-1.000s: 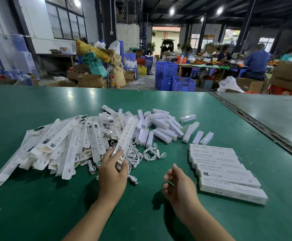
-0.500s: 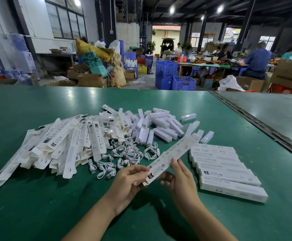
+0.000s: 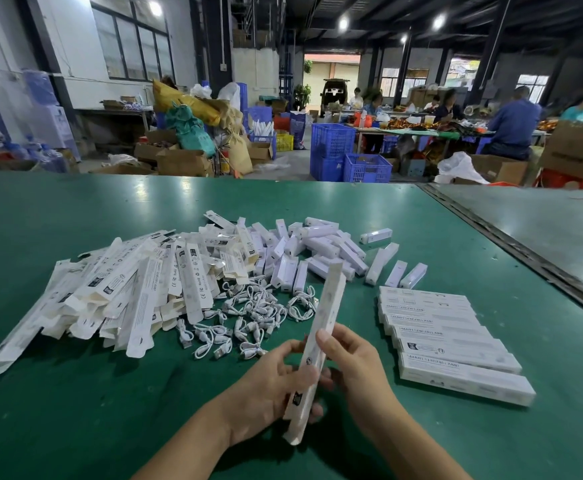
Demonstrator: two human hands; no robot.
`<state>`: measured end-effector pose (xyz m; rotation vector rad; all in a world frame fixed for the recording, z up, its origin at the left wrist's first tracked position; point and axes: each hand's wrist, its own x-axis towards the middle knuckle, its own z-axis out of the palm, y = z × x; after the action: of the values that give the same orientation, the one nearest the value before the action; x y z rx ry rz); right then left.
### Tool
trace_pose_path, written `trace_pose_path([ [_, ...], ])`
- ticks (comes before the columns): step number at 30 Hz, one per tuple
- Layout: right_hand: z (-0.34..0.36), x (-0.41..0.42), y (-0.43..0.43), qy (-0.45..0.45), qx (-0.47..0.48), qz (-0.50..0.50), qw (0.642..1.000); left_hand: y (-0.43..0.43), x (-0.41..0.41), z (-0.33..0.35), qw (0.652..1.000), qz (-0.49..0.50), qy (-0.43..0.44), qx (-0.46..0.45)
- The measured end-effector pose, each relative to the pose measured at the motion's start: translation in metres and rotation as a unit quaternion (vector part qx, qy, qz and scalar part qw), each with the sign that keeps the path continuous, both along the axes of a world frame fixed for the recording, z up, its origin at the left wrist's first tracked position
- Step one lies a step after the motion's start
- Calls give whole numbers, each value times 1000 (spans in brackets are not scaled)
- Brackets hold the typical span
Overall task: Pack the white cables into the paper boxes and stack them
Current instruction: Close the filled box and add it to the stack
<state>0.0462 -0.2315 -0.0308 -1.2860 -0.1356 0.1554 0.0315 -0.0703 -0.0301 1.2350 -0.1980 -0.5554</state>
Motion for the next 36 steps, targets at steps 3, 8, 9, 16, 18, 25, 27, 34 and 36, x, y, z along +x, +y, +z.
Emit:
trace_pose_path([
  [3,0,0,0,9,-13,-5,1000,0,-1,1,999,-3,-22,40],
  [8,1,0,-1,25,-26,-39,999,0,-1,5,998,-10,-24,62],
  [9,1,1,-2,28,-31,-49,998,0,-1,5,997,-12,-24,66],
  [16,4,7,-11,32,-34,-98,994,2,1,3,997,-31,-17,68],
  [18,2,9,-11,35,-37,-109,993,3,1,2,997,-36,-11,65],
  [25,-4,14,-10,15,-79,-160,984,3,1,0,995,-40,-36,82],
  [27,-4,15,-11,4,-82,-162,983,3,1,-1,994,-34,-45,90],
  [34,-3,14,-11,21,-47,-168,984,3,1,0,997,-43,-25,55],
  [36,-2,15,-14,54,-6,-163,985,2,2,2,999,-47,8,3],
])
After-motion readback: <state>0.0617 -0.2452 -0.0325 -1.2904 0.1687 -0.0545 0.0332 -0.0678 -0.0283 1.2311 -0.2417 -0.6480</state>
